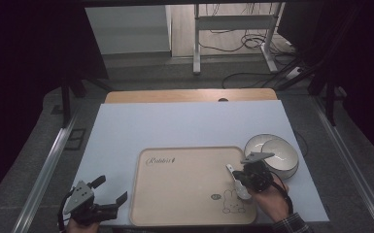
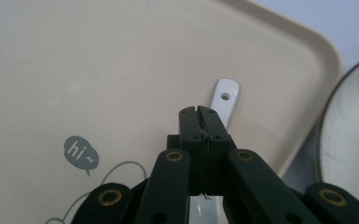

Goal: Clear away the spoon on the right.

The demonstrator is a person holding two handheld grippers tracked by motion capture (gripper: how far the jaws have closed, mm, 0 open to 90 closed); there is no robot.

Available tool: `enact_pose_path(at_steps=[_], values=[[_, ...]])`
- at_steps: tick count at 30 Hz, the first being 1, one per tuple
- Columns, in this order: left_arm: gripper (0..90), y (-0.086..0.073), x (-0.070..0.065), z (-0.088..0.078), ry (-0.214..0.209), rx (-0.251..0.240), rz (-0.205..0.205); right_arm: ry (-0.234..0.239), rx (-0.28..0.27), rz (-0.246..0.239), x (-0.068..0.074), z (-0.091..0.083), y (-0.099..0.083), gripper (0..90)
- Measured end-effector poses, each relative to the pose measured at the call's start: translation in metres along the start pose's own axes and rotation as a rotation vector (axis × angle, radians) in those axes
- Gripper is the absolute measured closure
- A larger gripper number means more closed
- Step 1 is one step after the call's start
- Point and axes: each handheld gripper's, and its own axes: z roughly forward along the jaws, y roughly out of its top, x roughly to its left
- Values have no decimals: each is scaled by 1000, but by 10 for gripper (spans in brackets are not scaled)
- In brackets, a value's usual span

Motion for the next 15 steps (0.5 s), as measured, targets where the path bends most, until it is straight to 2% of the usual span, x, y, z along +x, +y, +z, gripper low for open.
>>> enact_pose_path(at_steps=[9, 15], values=[[28, 0, 1, -1, 5, -5, 1, 8, 0, -19, 2, 18, -4, 897], [27, -1, 1, -2, 7, -5, -1, 2, 7, -30, 2, 21, -6, 896]])
